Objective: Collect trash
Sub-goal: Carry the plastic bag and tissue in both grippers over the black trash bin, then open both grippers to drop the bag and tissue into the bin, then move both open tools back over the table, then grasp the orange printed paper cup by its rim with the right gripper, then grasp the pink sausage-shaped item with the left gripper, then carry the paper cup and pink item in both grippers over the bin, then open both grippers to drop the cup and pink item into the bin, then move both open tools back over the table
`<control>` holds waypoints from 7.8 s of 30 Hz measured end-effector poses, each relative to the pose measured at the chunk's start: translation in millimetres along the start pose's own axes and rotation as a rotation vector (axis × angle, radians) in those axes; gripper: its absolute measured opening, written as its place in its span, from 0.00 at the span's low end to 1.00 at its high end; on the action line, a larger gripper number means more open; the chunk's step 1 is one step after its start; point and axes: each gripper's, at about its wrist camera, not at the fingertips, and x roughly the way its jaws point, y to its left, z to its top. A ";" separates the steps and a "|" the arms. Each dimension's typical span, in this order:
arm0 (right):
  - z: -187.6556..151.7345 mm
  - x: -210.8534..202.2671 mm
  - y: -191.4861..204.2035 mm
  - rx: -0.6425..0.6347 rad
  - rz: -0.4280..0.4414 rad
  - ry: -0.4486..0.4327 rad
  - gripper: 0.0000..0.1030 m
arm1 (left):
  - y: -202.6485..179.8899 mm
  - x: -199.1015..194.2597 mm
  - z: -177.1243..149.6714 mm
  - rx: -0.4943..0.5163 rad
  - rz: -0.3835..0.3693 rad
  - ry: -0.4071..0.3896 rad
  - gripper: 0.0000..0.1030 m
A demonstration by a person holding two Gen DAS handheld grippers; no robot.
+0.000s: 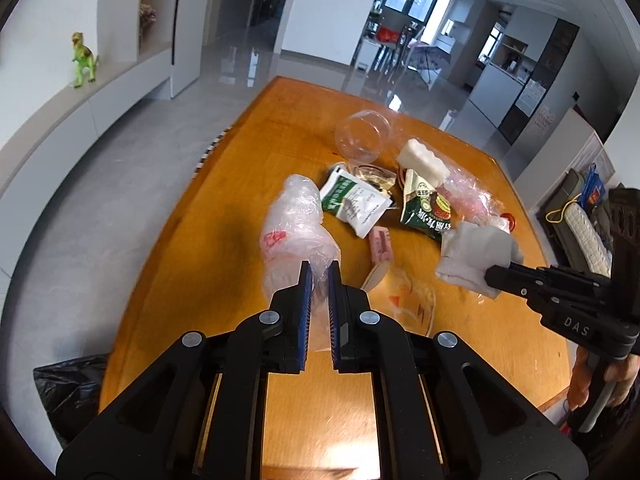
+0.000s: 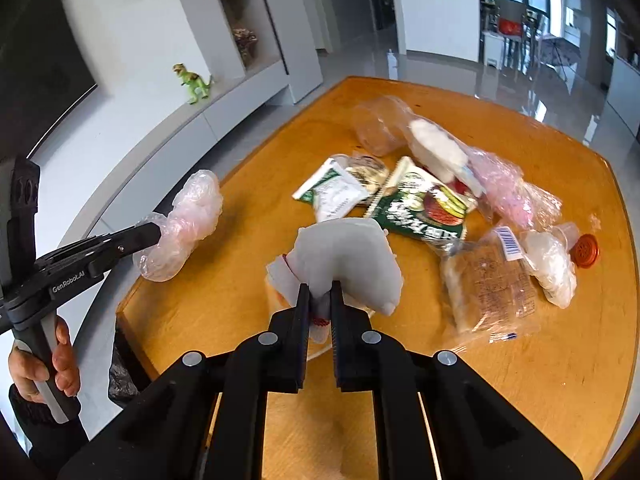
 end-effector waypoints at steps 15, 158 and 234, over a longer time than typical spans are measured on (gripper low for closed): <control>-41.1 36.2 165.7 -0.280 0.190 0.098 0.11 | 98.6 -115.5 -117.3 -0.164 0.245 -0.083 0.07; -0.7 18.2 -5.8 0.041 0.089 -0.019 0.04 | -25.7 20.3 -38.4 0.172 0.265 0.062 0.25; -5.3 116.9 166.2 -0.302 0.144 0.264 0.56 | 104.3 -93.7 -96.2 -0.132 0.537 -0.012 0.94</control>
